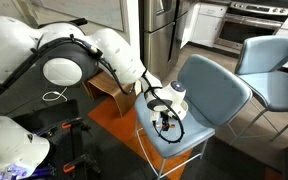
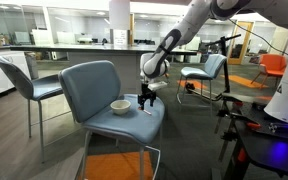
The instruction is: Put the pink marker in the orange bowl
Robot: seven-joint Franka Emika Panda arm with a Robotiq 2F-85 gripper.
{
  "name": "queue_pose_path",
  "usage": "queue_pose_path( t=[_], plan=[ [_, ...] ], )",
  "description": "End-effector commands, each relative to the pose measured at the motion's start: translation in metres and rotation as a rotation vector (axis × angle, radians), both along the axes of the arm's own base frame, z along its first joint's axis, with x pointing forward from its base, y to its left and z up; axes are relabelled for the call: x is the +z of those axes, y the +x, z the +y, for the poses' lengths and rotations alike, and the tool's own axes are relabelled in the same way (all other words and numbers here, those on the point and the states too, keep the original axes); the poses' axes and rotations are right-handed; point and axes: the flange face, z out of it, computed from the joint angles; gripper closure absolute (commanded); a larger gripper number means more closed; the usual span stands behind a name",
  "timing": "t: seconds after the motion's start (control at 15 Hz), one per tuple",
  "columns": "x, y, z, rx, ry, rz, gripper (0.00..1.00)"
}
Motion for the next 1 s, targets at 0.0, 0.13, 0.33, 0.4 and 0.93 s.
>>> queue_pose_path(
  t=[0.0,0.13,0.33,0.4,0.93],
  plan=[
    [-0.008,0.005,-0.001,-0.02,0.003,0.008,0.43],
    [-0.013,0.006,-0.002,-0.019,-0.002,0.018,0.59],
    [-0.022,0.006,-0.004,-0.024,0.001,0.031,0.81],
    [-0.024,0.006,-0.005,-0.023,0.002,0.034,0.88],
    [-0.02,0.007,0.004,-0.018,-0.024,0.037,0.97]
  ],
)
